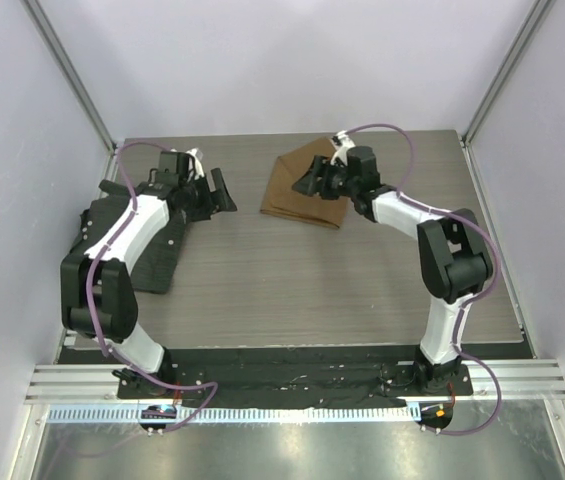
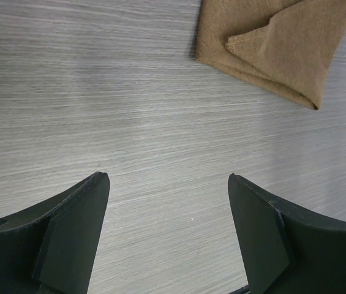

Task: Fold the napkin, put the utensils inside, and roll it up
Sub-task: Fold the napkin, then roll the napkin with the utensil

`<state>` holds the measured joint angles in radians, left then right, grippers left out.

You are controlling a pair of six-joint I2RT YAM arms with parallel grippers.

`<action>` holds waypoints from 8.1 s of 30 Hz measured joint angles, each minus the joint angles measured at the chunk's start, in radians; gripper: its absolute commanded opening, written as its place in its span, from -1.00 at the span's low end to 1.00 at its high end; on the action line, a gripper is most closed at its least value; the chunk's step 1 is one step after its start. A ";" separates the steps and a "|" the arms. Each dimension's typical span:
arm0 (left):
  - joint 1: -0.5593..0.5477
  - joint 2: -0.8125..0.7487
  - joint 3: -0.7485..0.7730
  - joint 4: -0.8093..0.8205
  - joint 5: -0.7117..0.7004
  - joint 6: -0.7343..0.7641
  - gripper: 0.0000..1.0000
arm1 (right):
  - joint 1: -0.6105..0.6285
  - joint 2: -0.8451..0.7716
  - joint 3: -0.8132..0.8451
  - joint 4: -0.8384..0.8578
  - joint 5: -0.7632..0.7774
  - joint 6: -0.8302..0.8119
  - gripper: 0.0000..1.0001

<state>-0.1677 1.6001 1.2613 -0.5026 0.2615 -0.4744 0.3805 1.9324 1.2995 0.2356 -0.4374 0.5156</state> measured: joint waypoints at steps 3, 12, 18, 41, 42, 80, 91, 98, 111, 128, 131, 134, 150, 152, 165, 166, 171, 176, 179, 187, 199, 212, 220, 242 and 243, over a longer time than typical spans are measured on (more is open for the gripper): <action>0.000 0.021 0.011 -0.002 0.008 -0.014 0.66 | -0.035 -0.026 -0.025 -0.051 0.026 -0.071 0.42; 0.000 0.030 0.032 0.004 0.020 -0.019 0.66 | 0.072 -0.026 0.027 -0.294 0.182 -0.449 0.53; 0.000 0.033 0.031 0.004 0.027 -0.020 0.66 | 0.164 -0.002 0.070 -0.327 0.293 -0.688 0.52; 0.000 0.033 0.030 0.003 0.031 -0.020 0.66 | 0.256 0.171 0.141 -0.322 0.499 -0.996 0.35; 0.000 0.033 0.030 0.003 0.031 -0.020 0.66 | 0.261 0.171 0.139 -0.319 0.499 -1.007 0.35; 0.000 0.009 -0.026 0.004 0.058 -0.076 0.66 | 0.280 0.183 0.119 -0.297 0.451 -0.975 -0.86; -0.009 -0.078 -0.217 0.108 0.053 -0.201 0.65 | 0.377 0.040 -0.075 -0.278 0.464 -0.830 -0.88; -0.065 -0.123 -0.366 0.175 0.050 -0.262 0.65 | 0.496 -0.068 -0.204 -0.275 0.482 -0.721 -0.88; -0.097 -0.255 -0.576 0.200 0.018 -0.304 0.71 | 0.597 -0.147 -0.258 -0.277 0.475 -0.580 0.21; -0.149 -0.201 -0.581 0.281 0.046 -0.295 0.77 | 0.451 -0.423 -0.370 -0.351 0.484 -0.313 0.00; -0.159 -0.182 -0.581 0.282 0.042 -0.295 0.77 | 0.427 -0.414 -0.391 -0.384 0.482 -0.285 -0.08; -0.169 -0.167 -0.580 0.283 0.034 -0.295 0.77 | 0.436 -0.383 -0.391 -0.380 0.468 -0.270 -0.12; -0.186 -0.132 -0.563 0.331 0.027 -0.295 0.77 | 0.440 -0.235 -0.391 -0.325 0.402 -0.251 -0.24; -0.186 -0.129 -0.562 0.338 0.027 -0.295 0.76 | 0.440 -0.232 -0.391 -0.318 0.393 -0.250 -0.24; -0.194 -0.103 -0.562 0.362 0.027 -0.291 0.27 | 0.440 -0.218 -0.381 -0.309 0.379 -0.250 -0.26; -0.194 -0.101 -0.562 0.364 0.027 -0.290 0.24 | 0.440 -0.217 -0.380 -0.308 0.379 -0.250 -0.26; -0.197 -0.085 -0.562 0.375 0.027 -0.286 0.00 | 0.440 -0.215 -0.378 -0.307 0.378 -0.250 -0.27; -0.198 -0.076 -0.562 0.377 0.022 -0.286 -0.18 | 0.440 -0.215 -0.378 -0.306 0.378 -0.250 -0.27; -0.198 -0.067 -0.562 0.380 0.022 -0.287 -0.37 | 0.440 -0.215 -0.378 -0.305 0.378 -0.251 -0.26; -0.199 -0.027 -0.529 0.364 0.024 -0.276 -0.84 | 0.450 -0.216 -0.376 -0.305 0.384 -0.290 -0.13; -0.195 0.035 -0.363 0.163 0.053 -0.235 -1.00 | 0.639 -0.272 -0.385 -0.190 0.628 -0.562 0.36; -0.114 0.075 -0.334 0.108 0.227 -0.229 -1.00 | 0.703 -0.155 -0.429 0.024 0.768 -0.739 0.40; -0.091 0.076 -0.334 0.101 0.277 -0.229 -1.00 | 0.704 -0.103 -0.422 0.089 0.847 -0.756 0.21; -0.023 -0.079 -0.464 0.165 0.135 -0.299 0.62 | 0.672 -0.076 -0.248 -0.255 0.678 -0.774 -0.98; -0.020 -0.089 -0.471 0.169 0.117 -0.301 0.63 | 0.665 -0.072 -0.226 -0.283 0.652 -0.766 -0.98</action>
<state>-0.1875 1.5108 0.7906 -0.3336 0.3786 -0.7750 1.0458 1.8603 1.0733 -0.0475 0.2150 -0.2501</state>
